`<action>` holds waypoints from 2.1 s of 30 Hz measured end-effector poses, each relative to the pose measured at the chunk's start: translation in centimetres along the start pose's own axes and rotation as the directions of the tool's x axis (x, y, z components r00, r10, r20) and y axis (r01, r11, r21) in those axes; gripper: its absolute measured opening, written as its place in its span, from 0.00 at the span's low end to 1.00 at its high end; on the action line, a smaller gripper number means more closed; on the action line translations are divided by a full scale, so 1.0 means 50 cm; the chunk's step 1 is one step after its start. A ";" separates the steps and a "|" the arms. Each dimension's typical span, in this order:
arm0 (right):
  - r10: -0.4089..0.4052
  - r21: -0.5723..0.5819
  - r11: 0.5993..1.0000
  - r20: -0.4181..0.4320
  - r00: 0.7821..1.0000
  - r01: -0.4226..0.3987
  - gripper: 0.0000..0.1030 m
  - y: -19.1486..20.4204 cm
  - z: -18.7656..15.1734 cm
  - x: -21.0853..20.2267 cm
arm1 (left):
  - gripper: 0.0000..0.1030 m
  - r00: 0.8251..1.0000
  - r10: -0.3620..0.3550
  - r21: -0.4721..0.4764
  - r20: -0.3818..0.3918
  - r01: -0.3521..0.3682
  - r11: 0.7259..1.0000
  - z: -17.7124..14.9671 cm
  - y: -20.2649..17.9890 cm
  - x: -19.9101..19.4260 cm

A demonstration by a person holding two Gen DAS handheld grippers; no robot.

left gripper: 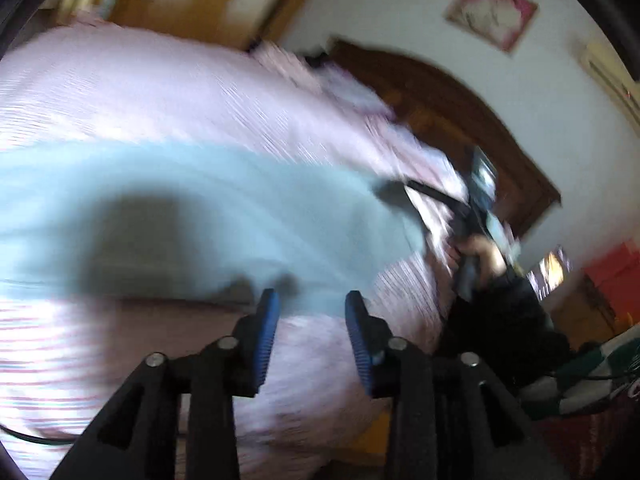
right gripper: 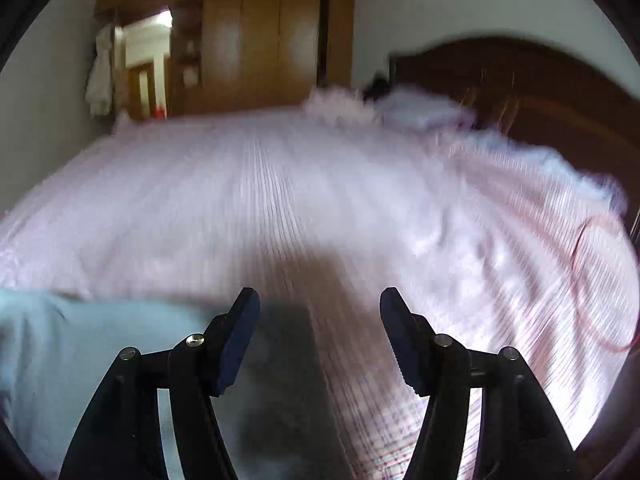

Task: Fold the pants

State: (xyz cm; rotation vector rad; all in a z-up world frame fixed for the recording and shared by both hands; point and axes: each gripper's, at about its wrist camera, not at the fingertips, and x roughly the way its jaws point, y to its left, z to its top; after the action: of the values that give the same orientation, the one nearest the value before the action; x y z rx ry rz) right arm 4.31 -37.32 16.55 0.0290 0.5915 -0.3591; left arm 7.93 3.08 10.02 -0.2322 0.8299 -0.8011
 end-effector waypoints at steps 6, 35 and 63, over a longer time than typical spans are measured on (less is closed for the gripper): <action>0.357 -0.366 0.873 0.025 0.934 -0.324 0.55 0.290 0.073 -0.079 | 0.44 0.922 0.308 -0.308 0.233 -0.230 0.923 0.018 0.226 -0.183; 0.577 -0.665 0.059 -0.585 0.569 -0.744 0.00 1.107 -0.058 -0.013 | 0.35 0.929 0.248 -0.707 0.274 0.019 0.707 -0.075 0.446 -0.246; 0.598 -0.660 0.286 -0.444 0.667 -0.695 0.28 1.027 -0.047 -0.024 | 0.20 0.890 0.363 -0.658 0.275 -0.101 0.746 -0.018 0.409 -0.244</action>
State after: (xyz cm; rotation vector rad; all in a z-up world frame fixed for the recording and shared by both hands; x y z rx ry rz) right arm 19.56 11.52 11.38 -0.5891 0.7592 0.7849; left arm 13.38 26.02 6.60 -0.8464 0.7026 -0.1847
